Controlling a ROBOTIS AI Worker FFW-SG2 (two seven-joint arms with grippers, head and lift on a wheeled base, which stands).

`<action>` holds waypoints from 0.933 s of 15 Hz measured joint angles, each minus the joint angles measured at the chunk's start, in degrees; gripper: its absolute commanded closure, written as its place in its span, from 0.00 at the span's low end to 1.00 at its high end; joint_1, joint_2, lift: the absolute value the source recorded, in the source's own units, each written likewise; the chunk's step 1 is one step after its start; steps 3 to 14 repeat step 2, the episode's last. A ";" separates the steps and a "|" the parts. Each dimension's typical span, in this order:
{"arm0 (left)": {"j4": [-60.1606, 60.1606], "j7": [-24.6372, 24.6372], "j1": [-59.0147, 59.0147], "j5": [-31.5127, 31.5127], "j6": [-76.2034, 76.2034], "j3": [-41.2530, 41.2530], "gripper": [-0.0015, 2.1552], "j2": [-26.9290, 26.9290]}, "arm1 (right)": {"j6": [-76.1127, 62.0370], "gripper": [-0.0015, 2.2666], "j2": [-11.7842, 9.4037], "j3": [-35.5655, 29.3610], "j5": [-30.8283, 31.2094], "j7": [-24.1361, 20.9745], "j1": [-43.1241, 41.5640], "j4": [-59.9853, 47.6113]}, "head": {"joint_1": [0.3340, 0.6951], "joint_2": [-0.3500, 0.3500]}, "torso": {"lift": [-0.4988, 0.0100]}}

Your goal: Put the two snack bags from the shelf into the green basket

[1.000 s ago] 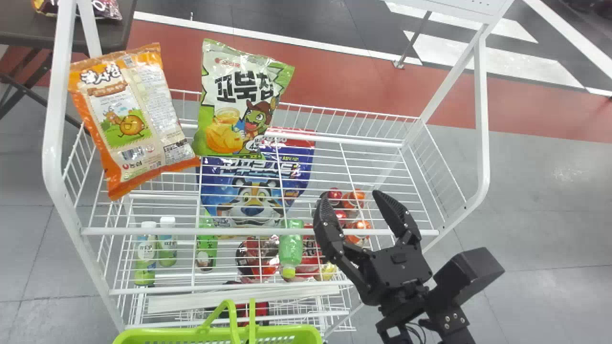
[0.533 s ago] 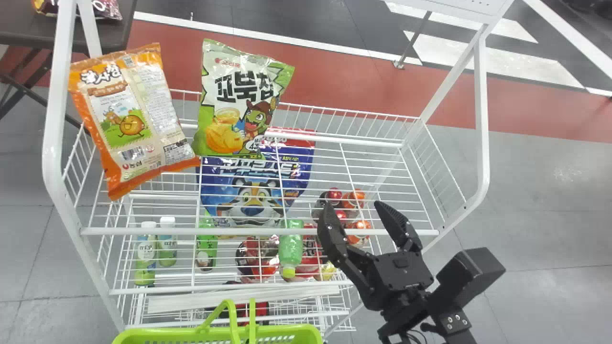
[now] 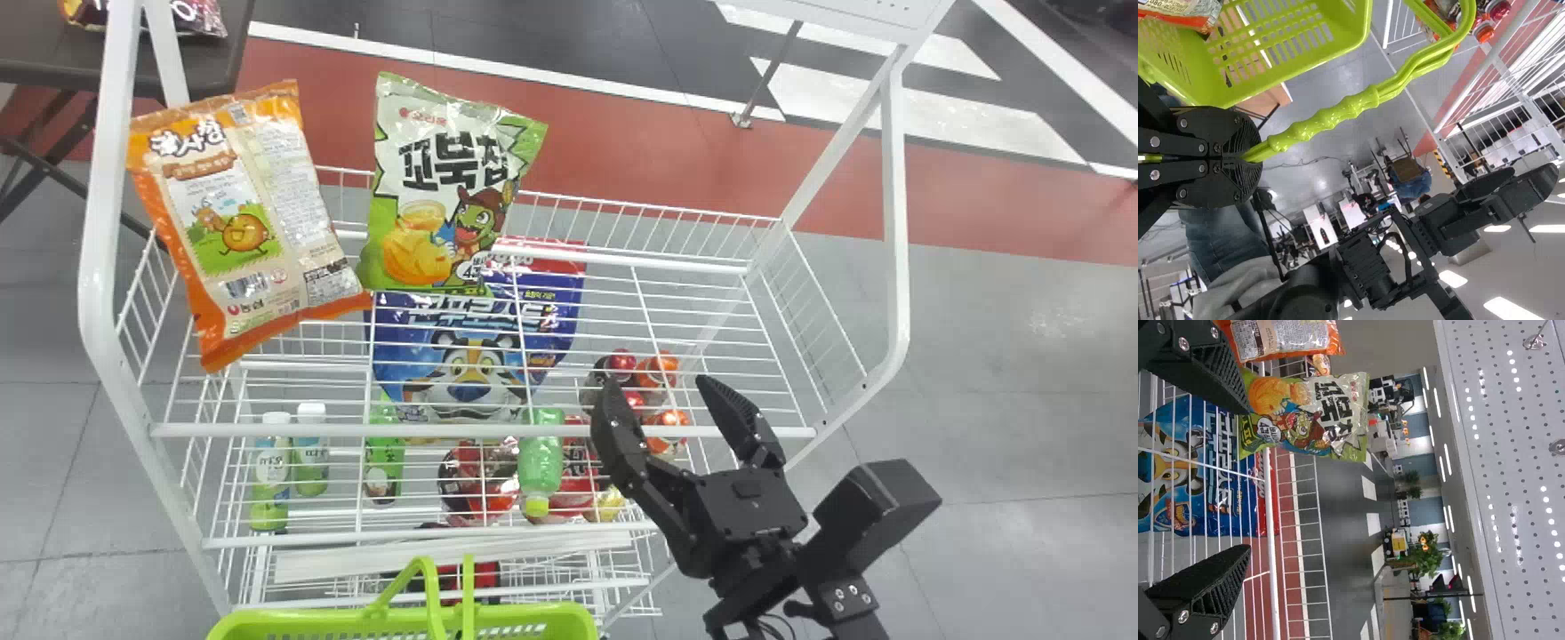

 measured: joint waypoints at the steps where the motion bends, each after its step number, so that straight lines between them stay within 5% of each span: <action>1: 0.04 0.00 -0.01 0.00 0.00 0.00 0.85 0.00 | 0.24 0.04 0.00 -0.02 -0.03 0.00 0.01 -0.04 | 1.00 0.00 | 0.96; 14: 0.04 0.01 -0.02 0.00 0.00 0.00 0.85 0.00 | 0.47 0.04 0.00 -0.02 -0.07 0.00 0.02 -0.05 | 1.00 0.00 | 0.96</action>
